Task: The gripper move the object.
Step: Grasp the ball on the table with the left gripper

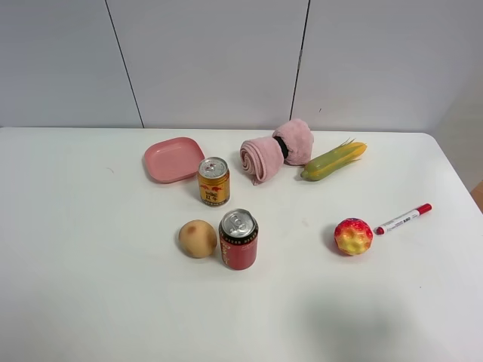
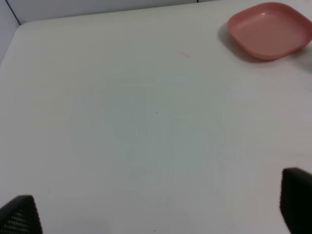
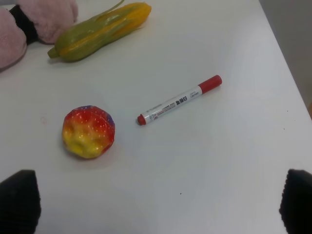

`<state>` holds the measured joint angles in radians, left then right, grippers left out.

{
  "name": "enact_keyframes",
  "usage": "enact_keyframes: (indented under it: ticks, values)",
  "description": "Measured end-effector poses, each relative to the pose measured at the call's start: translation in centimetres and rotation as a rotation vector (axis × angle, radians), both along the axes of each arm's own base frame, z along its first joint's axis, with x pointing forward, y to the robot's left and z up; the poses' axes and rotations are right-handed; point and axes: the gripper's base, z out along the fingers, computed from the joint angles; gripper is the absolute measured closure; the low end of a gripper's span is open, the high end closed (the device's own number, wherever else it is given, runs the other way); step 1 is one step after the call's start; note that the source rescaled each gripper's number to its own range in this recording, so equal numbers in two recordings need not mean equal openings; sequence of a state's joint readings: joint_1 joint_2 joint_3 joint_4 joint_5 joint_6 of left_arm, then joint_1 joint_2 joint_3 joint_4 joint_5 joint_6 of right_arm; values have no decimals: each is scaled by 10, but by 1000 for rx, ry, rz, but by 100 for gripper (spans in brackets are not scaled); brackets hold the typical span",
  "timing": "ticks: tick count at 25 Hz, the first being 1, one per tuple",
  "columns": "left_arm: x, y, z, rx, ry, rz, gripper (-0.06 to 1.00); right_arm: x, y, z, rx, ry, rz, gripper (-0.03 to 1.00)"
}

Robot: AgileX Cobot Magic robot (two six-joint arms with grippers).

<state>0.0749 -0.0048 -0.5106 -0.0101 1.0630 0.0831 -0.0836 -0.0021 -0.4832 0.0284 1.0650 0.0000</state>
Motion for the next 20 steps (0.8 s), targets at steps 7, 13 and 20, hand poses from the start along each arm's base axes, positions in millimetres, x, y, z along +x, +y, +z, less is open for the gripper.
enact_keyframes:
  ticks: [7, 13, 20]
  values:
    - [0, 0, 0, -2, -1, -2, -6, 0, 0, 0, 0, 0, 0, -3]
    - [2, -7, 26, -44, -60, -64, -6, 0, 0, 0, 0, 0, 0, -3]
    - [34, -13, 65, -17, -6, -177, -6, 0, 0, 0, 0, 0, 0, -3]
